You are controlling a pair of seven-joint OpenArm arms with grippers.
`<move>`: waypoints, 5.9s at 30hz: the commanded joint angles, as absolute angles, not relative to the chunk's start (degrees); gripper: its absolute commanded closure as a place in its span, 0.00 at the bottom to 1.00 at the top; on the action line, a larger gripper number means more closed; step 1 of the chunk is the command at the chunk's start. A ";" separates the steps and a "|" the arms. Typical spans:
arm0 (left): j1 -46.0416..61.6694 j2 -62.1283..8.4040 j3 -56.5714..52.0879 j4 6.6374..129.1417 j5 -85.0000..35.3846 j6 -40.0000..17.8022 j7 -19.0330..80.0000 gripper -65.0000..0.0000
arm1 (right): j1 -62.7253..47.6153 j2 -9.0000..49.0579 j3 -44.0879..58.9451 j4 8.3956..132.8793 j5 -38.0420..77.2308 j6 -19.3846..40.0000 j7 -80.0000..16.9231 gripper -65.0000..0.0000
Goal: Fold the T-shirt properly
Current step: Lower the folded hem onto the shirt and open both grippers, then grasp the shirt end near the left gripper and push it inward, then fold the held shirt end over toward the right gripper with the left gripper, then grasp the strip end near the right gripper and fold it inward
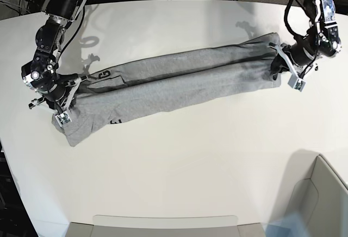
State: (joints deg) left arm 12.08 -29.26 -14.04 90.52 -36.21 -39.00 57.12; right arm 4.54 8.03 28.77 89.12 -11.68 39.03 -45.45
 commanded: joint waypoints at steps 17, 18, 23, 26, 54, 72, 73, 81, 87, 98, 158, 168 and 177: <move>15.69 -20.79 -32.66 104.40 -36.62 -39.34 67.21 0.40 | 5.23 8.57 28.79 87.60 -11.65 39.60 -44.53 0.63; 14.64 -20.62 -32.75 104.40 -36.62 -39.34 68.97 0.40 | 5.23 8.57 28.79 87.60 -11.56 39.60 -44.53 0.63; 11.82 -19.03 -32.66 101.76 -36.62 -39.25 70.37 0.40 | 5.23 8.40 28.79 87.52 -11.56 39.60 -44.53 0.63; 10.68 -18.77 -32.57 99.21 -36.79 -39.34 70.73 0.40 | 5.23 8.40 28.79 87.52 -11.56 39.60 -44.53 0.63; 5.14 -19.12 -21.41 75.12 -36.53 -40.00 70.11 1.00 | 5.23 9.01 29.14 85.32 -11.65 39.60 -44.44 0.63; -2.33 -32.92 -33.27 71.16 -36.79 -40.00 74.68 1.00 | 3.91 5.41 29.14 89.10 -11.21 39.60 -44.44 0.63; -2.51 -32.66 -33.45 74.07 -36.79 -40.00 76.44 1.00 | 3.56 5.41 28.97 89.63 -11.21 39.60 -44.44 0.63; -0.57 -18.24 -36.26 99.56 -36.62 -35.56 80.00 1.00 | 3.56 5.41 28.79 89.54 -11.21 39.60 -44.35 0.63; 2.59 -10.07 -24.04 106.86 -36.62 -23.08 80.00 1.00 | 3.56 4.97 28.79 89.45 -11.21 39.60 -44.26 0.63; -0.13 -2.68 -4.79 109.14 -36.62 -3.91 77.32 1.00 | 3.56 4.79 28.79 89.27 -11.21 39.69 -44.26 0.63; 0.84 -4.70 -0.22 103.87 -36.53 2.07 66.68 0.88 | 3.65 4.70 31.25 94.02 -2.07 39.69 -44.35 0.63; -0.92 -4.62 6.37 98.68 -36.53 2.07 66.59 0.88 | 3.65 4.79 33.19 94.11 7.43 39.69 -44.53 0.63; -5.76 -4.26 16.31 95.87 -36.88 2.07 66.68 0.88 | 3.74 5.23 35.03 89.71 15.87 39.52 -44.62 0.62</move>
State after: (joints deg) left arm -4.78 -4.12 16.71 94.74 -36.23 2.13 66.94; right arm 2.70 4.32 34.68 88.77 15.07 39.07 -45.98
